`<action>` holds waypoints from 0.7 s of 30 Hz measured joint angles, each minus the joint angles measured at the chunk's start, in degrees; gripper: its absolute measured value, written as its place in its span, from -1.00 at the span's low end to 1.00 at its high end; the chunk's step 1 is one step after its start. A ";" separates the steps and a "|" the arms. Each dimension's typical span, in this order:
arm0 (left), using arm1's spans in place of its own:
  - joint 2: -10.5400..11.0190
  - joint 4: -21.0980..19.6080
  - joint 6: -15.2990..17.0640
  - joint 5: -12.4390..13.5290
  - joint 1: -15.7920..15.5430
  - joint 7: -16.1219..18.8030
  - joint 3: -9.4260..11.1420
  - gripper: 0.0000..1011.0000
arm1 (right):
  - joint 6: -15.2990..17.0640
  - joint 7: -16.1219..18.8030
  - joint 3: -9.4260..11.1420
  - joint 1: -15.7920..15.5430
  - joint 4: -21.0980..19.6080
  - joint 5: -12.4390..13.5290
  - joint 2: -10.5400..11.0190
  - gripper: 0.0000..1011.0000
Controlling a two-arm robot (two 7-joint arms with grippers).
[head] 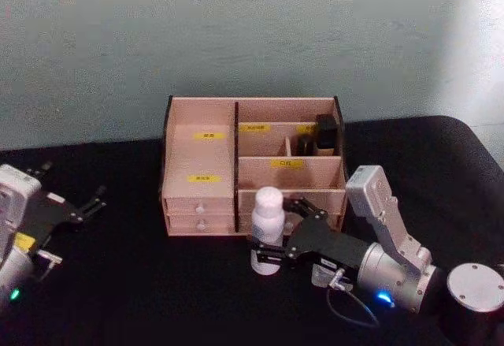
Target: Pick up the facial cleanser and watermelon frost from the table and place them into the tiered storage box.
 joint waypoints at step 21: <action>0.00 0.00 0.00 0.00 0.00 0.00 0.00 0.98 | 0.26 -0.58 0.32 1.16 2.39 -1.15 -2.21 0.98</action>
